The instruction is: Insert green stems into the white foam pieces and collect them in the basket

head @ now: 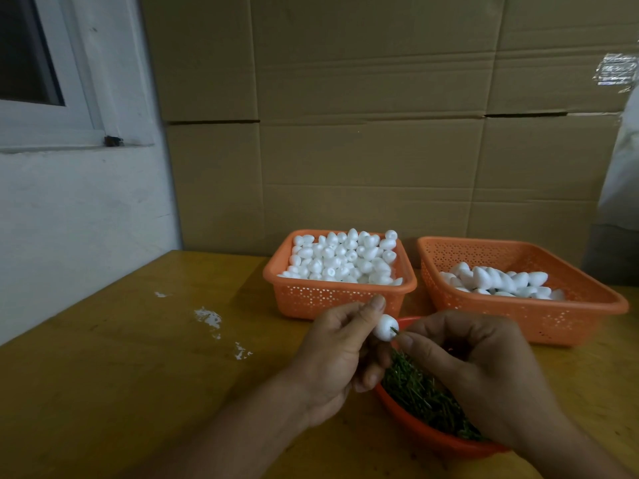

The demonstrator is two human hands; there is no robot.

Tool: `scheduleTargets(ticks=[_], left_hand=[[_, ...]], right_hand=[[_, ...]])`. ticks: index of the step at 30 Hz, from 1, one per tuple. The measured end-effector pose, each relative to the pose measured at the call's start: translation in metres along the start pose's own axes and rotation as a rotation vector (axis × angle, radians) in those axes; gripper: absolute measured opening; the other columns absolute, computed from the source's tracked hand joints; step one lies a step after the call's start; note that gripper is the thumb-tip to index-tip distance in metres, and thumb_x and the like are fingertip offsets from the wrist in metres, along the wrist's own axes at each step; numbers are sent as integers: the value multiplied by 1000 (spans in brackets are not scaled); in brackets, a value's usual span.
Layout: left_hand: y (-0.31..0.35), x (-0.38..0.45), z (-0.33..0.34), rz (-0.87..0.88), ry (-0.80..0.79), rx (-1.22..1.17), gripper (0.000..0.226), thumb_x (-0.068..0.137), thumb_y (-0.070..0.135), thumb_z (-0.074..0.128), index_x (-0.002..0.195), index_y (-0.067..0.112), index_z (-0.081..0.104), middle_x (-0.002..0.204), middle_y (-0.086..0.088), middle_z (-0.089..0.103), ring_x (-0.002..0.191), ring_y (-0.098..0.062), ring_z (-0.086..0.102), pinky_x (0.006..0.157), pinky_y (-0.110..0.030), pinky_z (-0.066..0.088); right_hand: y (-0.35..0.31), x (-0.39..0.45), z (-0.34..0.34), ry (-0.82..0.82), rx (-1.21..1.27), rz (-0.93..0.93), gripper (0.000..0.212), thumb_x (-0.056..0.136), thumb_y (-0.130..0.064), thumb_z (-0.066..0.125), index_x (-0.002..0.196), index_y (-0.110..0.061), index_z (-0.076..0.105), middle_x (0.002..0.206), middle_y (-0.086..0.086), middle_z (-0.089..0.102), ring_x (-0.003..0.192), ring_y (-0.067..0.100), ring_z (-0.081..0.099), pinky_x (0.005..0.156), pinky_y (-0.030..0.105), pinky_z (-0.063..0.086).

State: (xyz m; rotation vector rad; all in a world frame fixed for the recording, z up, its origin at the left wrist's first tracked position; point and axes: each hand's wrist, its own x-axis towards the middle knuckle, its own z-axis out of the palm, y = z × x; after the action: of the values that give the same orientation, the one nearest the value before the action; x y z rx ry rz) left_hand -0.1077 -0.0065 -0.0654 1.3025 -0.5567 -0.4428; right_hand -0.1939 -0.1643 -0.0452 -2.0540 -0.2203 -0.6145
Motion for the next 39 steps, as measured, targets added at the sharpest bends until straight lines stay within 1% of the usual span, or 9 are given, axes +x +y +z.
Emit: scheduleTargets(ticks=[13,17,21,23,26,29,31,34,39], left_hand=[[-2,1,-2,18,-9,-7,43,88,55,59,91,12,63,61,-3,57,40,-10,46,38,-17,32],[-4,1,-2,63,0,20,38,86,55,62,85,17,65,60,-4,57,39,-11,46,37,-17,31],[-3,0,-1,120,-5,65,33,86,54,63,79,23,66,58,-3,57,38,-10,45,37,-17,30],[-3,0,-1,154,7,97,34,88,56,64,79,23,65,58,-3,57,37,-11,44,37,-18,31],[-3,0,-2,201,29,119,34,89,52,65,79,20,65,55,-2,56,36,-11,42,38,-18,31],[-3,0,-2,239,49,125,34,87,46,65,82,13,66,54,-2,55,36,-11,41,38,-18,31],[-3,1,-1,253,53,128,36,88,45,67,83,9,66,55,-4,54,37,-11,41,39,-17,32],[-3,1,-2,251,53,140,36,87,43,71,87,7,68,58,-3,54,40,-12,44,40,-18,32],[-4,1,-3,233,-19,74,17,86,29,72,94,15,75,64,-1,55,46,-9,46,43,-20,34]], right_hand=[[3,0,1,18,-50,-9,21,71,-56,67,79,-38,75,65,-1,70,47,6,55,43,18,43],[2,-2,2,43,-126,-11,24,70,-60,66,85,-43,73,72,-11,74,61,9,69,55,37,58],[2,-3,4,98,-165,-36,27,69,-62,66,85,-42,73,69,-14,72,58,8,68,53,40,58],[3,-3,5,109,-166,-33,25,68,-61,67,84,-42,73,67,-13,72,56,9,68,52,37,56],[2,-3,7,90,-145,-24,24,69,-59,67,84,-41,74,68,-16,72,59,5,68,51,20,52],[2,-3,9,55,-118,-17,19,71,-55,68,85,-42,75,71,-18,73,61,3,69,56,19,55],[3,-3,9,37,-115,-9,10,76,-42,74,86,-45,74,70,-18,73,60,1,69,55,16,53],[6,-3,8,38,-133,-3,21,80,-24,79,83,-44,75,65,-16,72,54,1,65,48,9,44],[9,-1,8,63,-113,19,14,77,-42,73,89,-50,71,70,-16,73,59,3,68,54,27,57]])
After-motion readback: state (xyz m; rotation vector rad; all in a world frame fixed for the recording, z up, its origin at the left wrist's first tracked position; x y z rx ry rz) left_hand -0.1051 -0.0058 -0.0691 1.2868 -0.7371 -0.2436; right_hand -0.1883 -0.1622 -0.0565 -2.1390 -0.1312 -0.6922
